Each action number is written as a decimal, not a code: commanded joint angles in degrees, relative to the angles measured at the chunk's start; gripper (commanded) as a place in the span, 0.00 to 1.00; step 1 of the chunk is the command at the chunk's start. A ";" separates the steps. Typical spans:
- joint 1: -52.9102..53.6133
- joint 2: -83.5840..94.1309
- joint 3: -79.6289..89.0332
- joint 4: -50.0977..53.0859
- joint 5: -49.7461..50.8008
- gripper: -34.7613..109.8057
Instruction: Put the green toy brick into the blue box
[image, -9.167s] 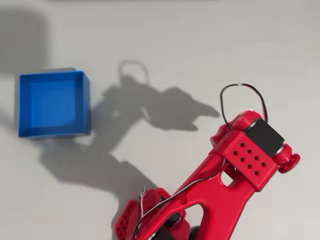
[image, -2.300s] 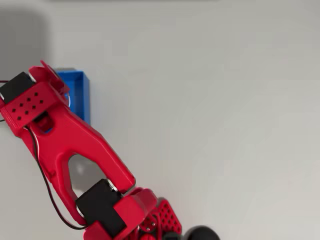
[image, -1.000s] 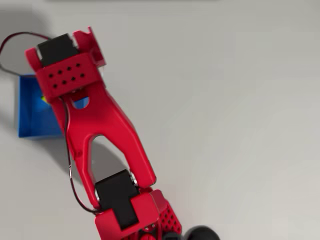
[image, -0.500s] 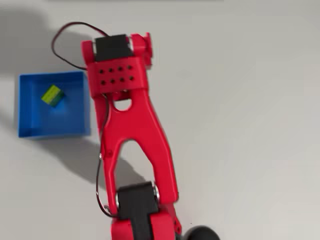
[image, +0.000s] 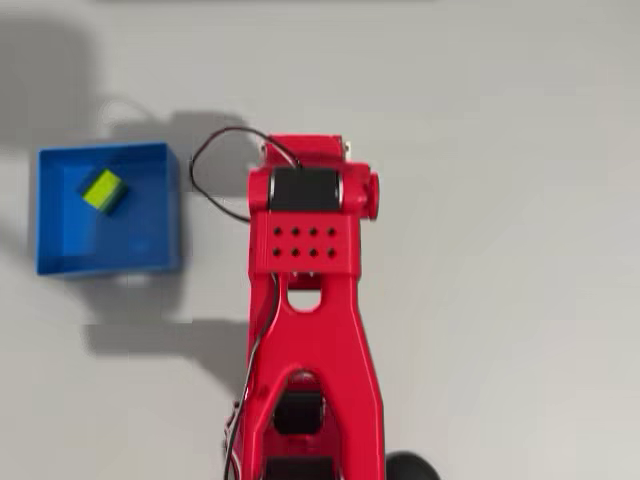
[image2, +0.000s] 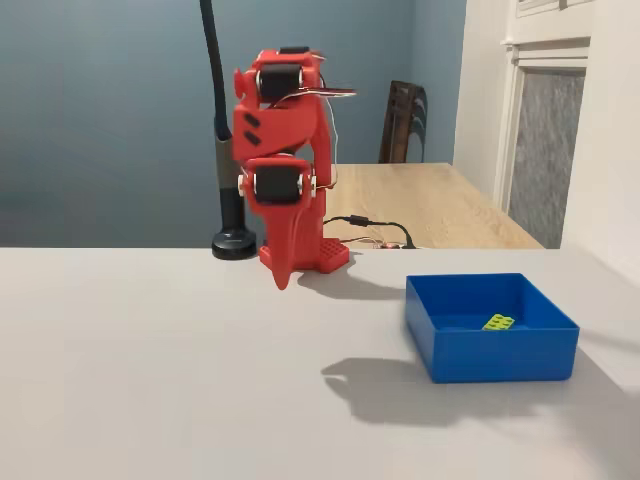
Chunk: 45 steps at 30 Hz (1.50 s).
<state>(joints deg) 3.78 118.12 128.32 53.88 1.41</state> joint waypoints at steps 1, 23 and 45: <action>0.79 10.28 6.77 -3.60 -0.44 0.24; 0.70 43.24 38.58 -12.13 -1.49 0.24; 2.02 59.94 50.19 -11.95 -1.05 0.24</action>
<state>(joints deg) 4.66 175.43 177.98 41.92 -0.26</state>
